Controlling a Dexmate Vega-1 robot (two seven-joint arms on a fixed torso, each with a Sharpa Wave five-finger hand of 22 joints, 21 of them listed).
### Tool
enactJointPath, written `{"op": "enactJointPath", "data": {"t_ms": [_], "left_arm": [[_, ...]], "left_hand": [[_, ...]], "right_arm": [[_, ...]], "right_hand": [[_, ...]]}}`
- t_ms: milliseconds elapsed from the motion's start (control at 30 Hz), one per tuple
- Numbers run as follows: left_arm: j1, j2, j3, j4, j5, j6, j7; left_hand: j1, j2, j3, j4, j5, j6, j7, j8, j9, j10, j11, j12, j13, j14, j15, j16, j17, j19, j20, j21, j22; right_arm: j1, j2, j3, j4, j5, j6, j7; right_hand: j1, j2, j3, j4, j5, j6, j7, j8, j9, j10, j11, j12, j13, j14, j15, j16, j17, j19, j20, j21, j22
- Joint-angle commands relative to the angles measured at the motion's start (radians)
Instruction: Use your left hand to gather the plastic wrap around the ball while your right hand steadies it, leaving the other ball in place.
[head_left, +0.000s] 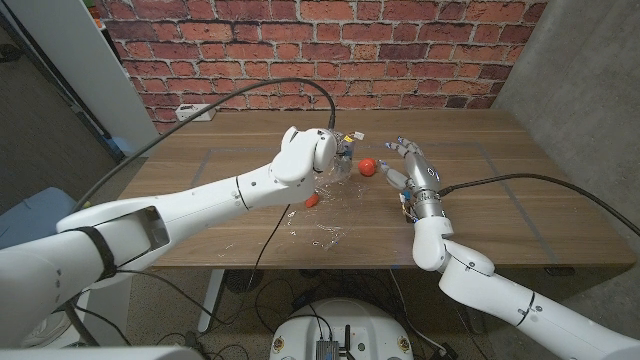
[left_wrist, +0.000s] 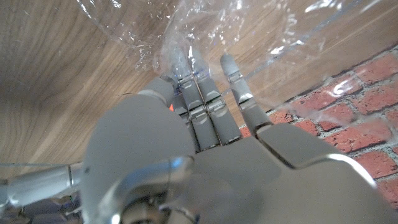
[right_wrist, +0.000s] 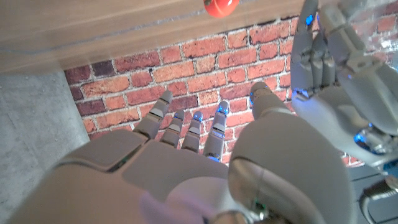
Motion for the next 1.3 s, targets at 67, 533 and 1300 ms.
{"op": "enactJointPath", "data": {"t_ms": [67, 533, 1300], "left_arm": [[0.038, -0.040, -0.074, 0.034, -0.084, -0.086, -0.044], [0.037, -0.002, -0.116, 0.028, -0.234, -0.235, -0.016], [0.058, 0.046, -0.223, 0.145, -0.429, -0.759, 0.068]], "left_hand": [[-0.127, -0.038, -0.033, 0.044, -0.016, -0.172, -0.021, -0.020, -0.019, -0.142, 0.030, -0.117, -0.052, -0.061, 0.016, -0.047, -0.041, 0.003, 0.017, 0.012, -0.001], [-0.305, -0.107, -0.104, 0.069, -0.005, -0.592, -0.063, -0.020, -0.052, -0.583, 0.105, -0.381, -0.144, -0.391, 0.144, -0.124, -0.059, -0.126, 0.089, -0.081, -0.006], [-0.406, -0.158, -0.212, 0.051, 0.025, -0.903, -0.103, 0.003, -0.058, -0.963, 0.107, -0.310, -0.200, -0.795, 0.183, -0.063, -0.067, -0.423, 0.106, -0.293, 0.002]], "right_arm": [[-0.091, 0.036, 0.090, 0.001, -0.140, 0.093, -0.063], [-0.123, 0.066, 0.136, -0.019, -0.236, 0.092, -0.055], [-0.128, 0.104, 0.164, -0.012, -0.281, 0.101, -0.023]], "right_hand": [[-0.025, -0.002, -0.010, 0.004, 0.003, -0.007, 0.004, 0.007, 0.003, 0.011, 0.005, 0.007, 0.001, 0.019, -0.005, 0.011, 0.005, 0.014, 0.001, 0.004, 0.002], [-0.032, -0.003, -0.016, -0.001, 0.007, -0.002, 0.005, 0.012, 0.003, 0.025, 0.004, 0.012, 0.002, 0.036, -0.012, 0.017, 0.004, 0.033, 0.001, 0.009, 0.002], [-0.036, -0.002, -0.021, -0.008, 0.010, -0.003, 0.004, 0.014, 0.003, 0.041, 0.003, 0.017, 0.002, 0.059, -0.018, 0.025, 0.005, 0.048, 0.002, 0.013, 0.003]]}}
